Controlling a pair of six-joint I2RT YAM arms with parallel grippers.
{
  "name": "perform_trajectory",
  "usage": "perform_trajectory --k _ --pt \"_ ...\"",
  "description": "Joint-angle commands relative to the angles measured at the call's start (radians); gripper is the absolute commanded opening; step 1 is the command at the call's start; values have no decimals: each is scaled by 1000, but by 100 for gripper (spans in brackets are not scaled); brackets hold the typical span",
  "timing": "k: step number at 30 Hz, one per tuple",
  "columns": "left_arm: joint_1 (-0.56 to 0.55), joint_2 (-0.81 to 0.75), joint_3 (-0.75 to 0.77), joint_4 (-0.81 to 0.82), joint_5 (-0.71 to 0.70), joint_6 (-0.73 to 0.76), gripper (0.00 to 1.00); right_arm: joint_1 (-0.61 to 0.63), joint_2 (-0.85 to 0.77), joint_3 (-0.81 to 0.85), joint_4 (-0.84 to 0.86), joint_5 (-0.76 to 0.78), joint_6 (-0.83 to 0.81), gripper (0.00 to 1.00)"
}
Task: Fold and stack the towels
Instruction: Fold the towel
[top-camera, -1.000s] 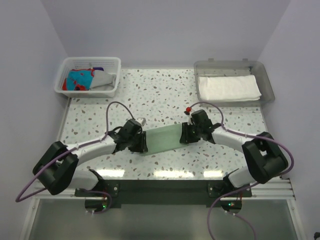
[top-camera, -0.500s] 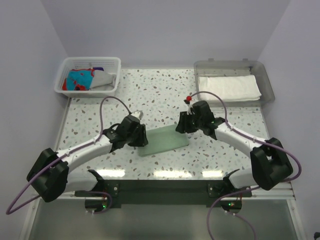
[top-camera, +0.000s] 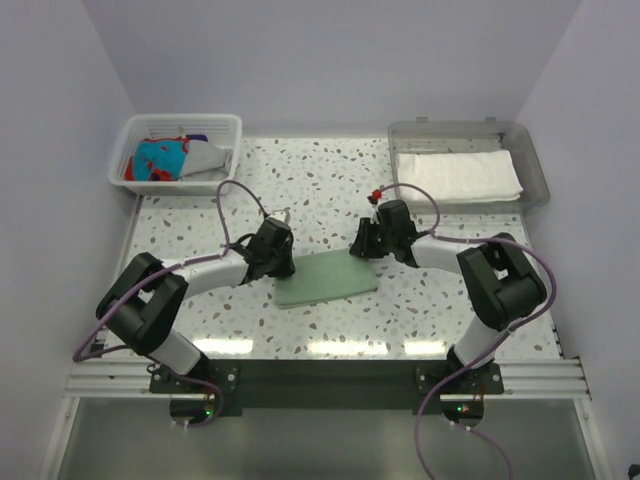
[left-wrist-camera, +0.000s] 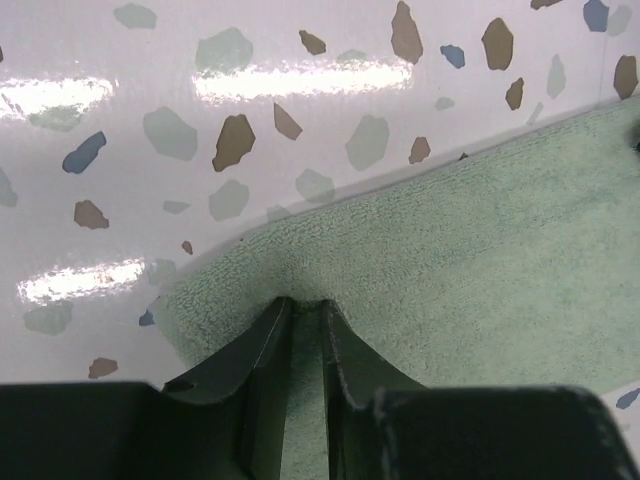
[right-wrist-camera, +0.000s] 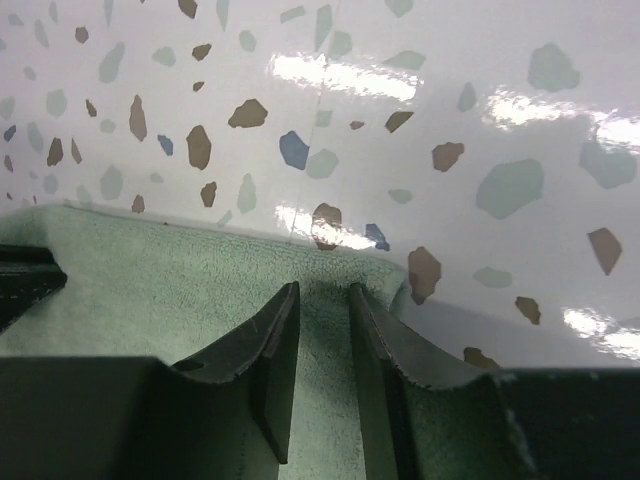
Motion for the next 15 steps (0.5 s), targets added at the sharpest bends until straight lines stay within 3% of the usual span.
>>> perform_trajectory --k 1,7,10,15 --pt "12 51 -65 6 -34 2 24 -37 4 -40 27 56 -14 31" --pt "49 80 -13 -15 -59 63 28 -31 -96 -11 -83 54 -77 34" --pt "58 83 45 -41 -76 114 35 -11 -156 23 -172 60 -126 34" --pt "47 17 88 -83 -68 129 58 44 -236 48 -278 60 -160 34"
